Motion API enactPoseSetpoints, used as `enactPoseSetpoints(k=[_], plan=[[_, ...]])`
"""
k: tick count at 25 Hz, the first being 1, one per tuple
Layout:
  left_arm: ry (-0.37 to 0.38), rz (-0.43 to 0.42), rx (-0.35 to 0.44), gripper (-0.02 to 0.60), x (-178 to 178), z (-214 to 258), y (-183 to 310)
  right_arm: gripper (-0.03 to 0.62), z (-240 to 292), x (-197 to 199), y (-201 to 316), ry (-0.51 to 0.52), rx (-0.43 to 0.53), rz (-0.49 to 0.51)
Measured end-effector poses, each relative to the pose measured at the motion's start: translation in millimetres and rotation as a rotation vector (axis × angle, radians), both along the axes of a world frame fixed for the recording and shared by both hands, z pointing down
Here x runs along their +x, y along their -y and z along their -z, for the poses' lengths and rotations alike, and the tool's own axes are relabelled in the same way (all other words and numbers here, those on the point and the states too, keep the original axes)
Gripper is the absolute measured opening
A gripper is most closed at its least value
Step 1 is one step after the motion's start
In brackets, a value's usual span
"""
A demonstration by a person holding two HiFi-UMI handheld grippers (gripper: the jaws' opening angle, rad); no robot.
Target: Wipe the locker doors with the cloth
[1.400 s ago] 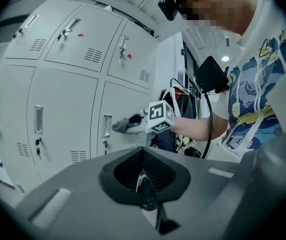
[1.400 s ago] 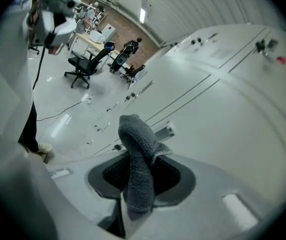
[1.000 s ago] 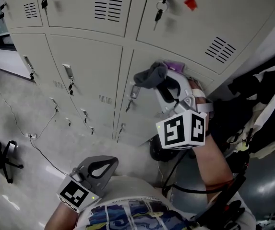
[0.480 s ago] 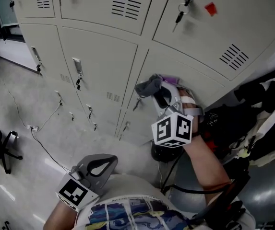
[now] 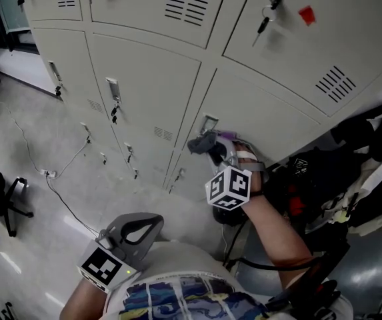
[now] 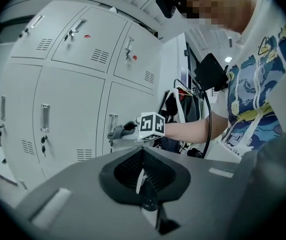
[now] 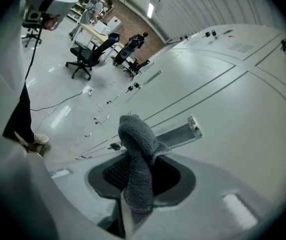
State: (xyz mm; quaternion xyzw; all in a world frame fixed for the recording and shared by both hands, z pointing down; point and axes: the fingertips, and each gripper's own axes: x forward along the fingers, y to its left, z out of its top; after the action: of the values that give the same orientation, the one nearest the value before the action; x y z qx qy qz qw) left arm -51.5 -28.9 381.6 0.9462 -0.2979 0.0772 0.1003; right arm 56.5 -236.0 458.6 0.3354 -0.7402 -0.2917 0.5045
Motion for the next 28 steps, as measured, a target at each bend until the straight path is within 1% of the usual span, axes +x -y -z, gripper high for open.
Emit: enactPoseSetpoints(k=[4,7,12,15,19,23,28], plan=[[0.002,0.004,-0.003,0.002,-1,0,2,0.110,-34,1,0,-0.016,-0.055,-0.004],[0.004,0.010,-0.010,0.002,-3,-1,2,0.110,-48,-2,2,-0.009,-0.061,-0.005],[0.009,0.019,-0.016,0.002,-5,-4,3,0.110,-54,-1,1,0.062,-0.047,-0.027],[0.012,0.020,-0.016,0.002,-6,-4,3,0.109,-68,2,0,0.089,-0.070,-0.026],[0.017,0.020,-0.013,0.002,-7,-3,2,0.109,-95,7,-2,0.052,-0.113,-0.025],[0.024,0.022,-0.016,0.002,-7,-4,3,0.109,-112,2,0,0.022,-0.140,-0.022],[0.029,0.027,-0.016,0.002,-9,-4,2,0.109,-149,2,1,-0.021,-0.225,-0.035]])
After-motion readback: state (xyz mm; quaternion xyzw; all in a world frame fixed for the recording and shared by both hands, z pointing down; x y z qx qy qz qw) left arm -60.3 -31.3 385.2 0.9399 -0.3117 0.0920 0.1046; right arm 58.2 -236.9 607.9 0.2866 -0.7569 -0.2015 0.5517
